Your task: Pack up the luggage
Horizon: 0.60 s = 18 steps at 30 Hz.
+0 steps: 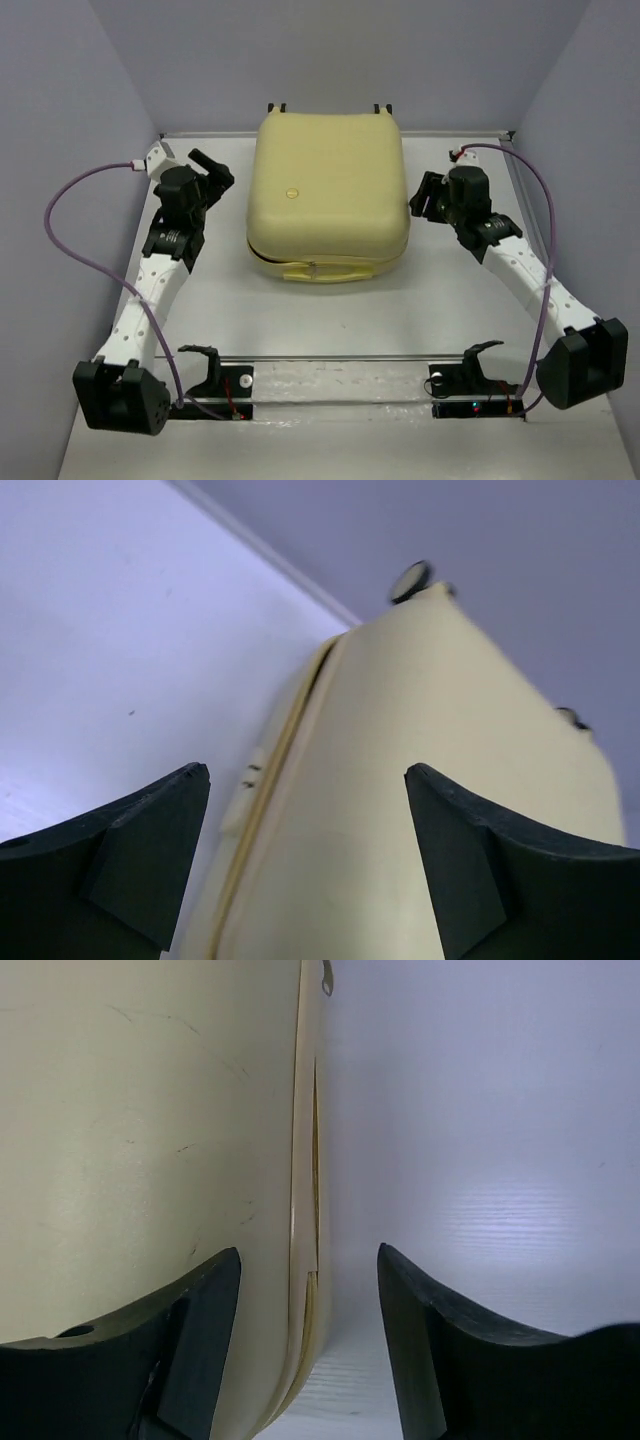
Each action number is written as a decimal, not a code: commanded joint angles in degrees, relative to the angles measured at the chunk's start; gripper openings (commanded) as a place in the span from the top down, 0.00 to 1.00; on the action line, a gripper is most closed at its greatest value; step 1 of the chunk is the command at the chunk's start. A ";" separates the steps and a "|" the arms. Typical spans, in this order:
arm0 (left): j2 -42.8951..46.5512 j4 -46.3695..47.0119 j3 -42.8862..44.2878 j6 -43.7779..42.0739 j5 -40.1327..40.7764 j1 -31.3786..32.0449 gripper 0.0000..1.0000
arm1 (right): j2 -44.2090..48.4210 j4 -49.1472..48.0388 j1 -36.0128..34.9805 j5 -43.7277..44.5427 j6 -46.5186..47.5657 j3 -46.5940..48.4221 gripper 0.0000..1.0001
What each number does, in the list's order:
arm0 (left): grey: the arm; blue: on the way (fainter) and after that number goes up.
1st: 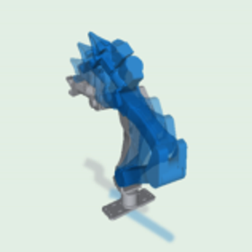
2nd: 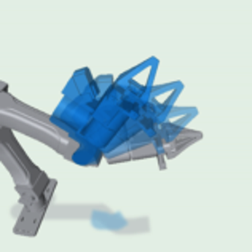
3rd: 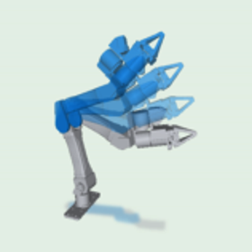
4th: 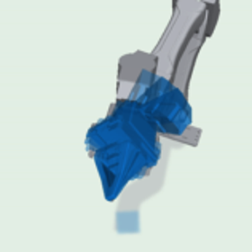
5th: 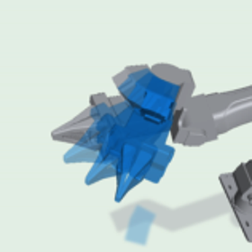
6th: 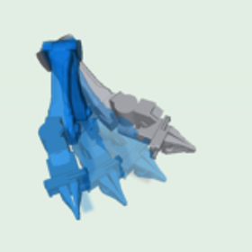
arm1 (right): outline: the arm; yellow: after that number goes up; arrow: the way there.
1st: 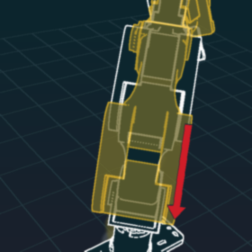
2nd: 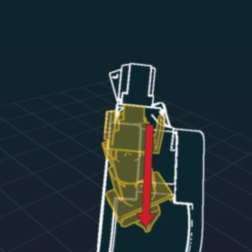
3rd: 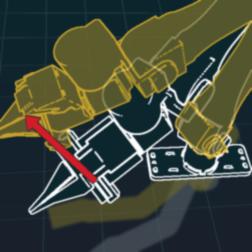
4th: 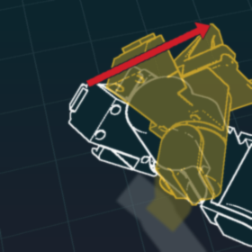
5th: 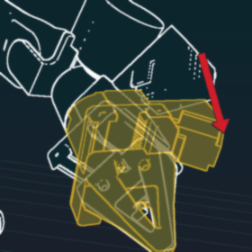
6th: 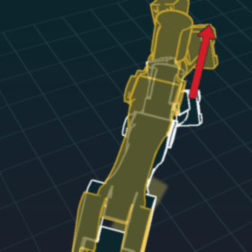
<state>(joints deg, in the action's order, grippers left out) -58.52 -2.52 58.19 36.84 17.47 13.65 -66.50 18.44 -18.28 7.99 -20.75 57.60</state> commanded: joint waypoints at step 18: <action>-14.95 29.15 -28.83 13.51 -19.59 -4.17 0.07 | -24.90 -16.85 5.28 -29.24 -5.00 6.02 0.24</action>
<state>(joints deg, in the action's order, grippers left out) -73.95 20.43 33.17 50.43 0.12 2.39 -88.33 9.37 -10.85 -7.22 -22.92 58.28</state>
